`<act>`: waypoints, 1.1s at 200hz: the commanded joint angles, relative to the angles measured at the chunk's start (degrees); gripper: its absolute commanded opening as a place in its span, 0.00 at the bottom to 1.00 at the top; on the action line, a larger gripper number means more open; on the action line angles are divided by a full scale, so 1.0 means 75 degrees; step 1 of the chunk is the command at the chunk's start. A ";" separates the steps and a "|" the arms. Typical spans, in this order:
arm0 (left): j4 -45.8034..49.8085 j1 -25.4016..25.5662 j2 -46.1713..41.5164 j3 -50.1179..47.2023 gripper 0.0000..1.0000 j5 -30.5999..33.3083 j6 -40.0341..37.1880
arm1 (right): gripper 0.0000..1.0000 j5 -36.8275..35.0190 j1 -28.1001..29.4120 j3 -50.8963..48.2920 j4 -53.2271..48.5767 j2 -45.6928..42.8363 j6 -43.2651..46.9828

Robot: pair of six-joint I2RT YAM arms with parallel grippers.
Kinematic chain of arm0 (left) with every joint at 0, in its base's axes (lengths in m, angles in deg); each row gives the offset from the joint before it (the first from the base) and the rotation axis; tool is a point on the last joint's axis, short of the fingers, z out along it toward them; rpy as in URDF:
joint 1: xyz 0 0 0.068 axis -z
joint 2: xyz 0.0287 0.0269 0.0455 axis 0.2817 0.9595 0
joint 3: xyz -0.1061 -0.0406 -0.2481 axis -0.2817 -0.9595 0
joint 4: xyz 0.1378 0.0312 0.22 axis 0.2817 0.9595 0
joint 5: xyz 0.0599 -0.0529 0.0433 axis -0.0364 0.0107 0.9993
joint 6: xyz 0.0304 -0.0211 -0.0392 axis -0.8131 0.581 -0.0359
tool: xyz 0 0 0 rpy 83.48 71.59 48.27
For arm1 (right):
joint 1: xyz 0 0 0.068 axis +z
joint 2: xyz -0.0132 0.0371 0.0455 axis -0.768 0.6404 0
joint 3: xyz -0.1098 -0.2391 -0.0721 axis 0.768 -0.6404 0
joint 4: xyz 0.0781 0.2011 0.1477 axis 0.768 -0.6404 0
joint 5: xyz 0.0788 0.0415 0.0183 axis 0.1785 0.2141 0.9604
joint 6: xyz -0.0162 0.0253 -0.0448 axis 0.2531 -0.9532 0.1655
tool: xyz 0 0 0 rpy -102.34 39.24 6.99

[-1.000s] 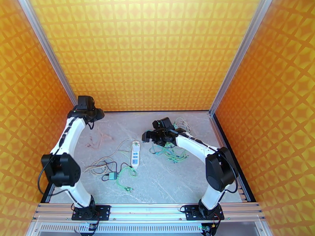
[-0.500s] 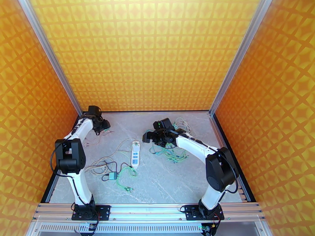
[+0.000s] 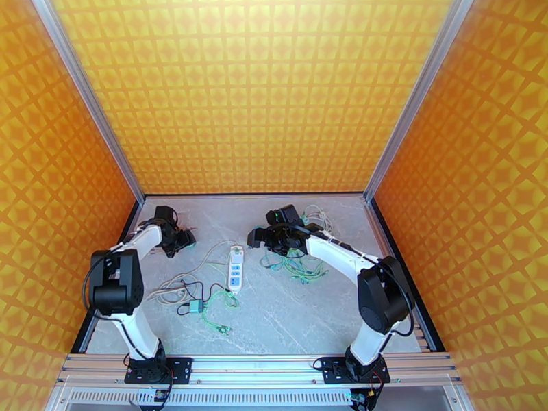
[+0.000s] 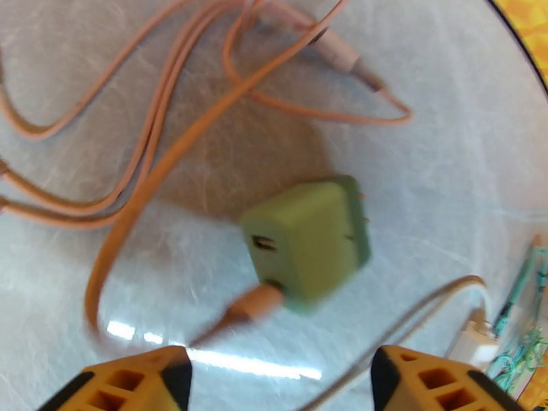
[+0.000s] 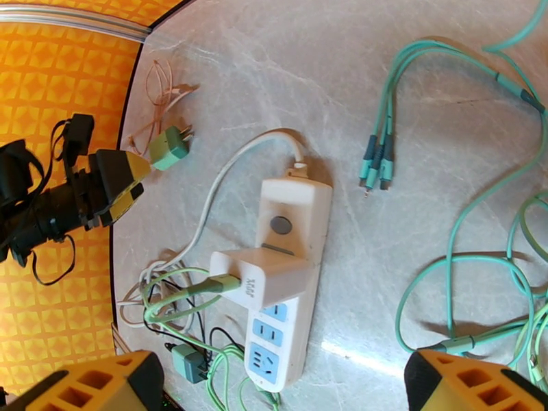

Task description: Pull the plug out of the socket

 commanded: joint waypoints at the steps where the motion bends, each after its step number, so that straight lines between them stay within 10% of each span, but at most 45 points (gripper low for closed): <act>1: -0.0220 -0.0029 -0.0683 -0.0242 0.79 -0.0151 0.0168 | 0.98 0.0116 -0.0021 0.0248 0.0048 0.0207 -0.0141; 104: -0.0407 0.1877 -0.1936 -0.0422 0.82 -0.0271 0.0203 | 0.98 -0.0413 -0.0004 -0.0313 0.0320 -0.0191 -0.0390; 220: 0.1326 0.4580 -0.0386 0.1275 0.79 0.1282 0.0450 | 0.98 -0.1614 -0.0250 -0.1769 0.0427 -0.1265 -0.0820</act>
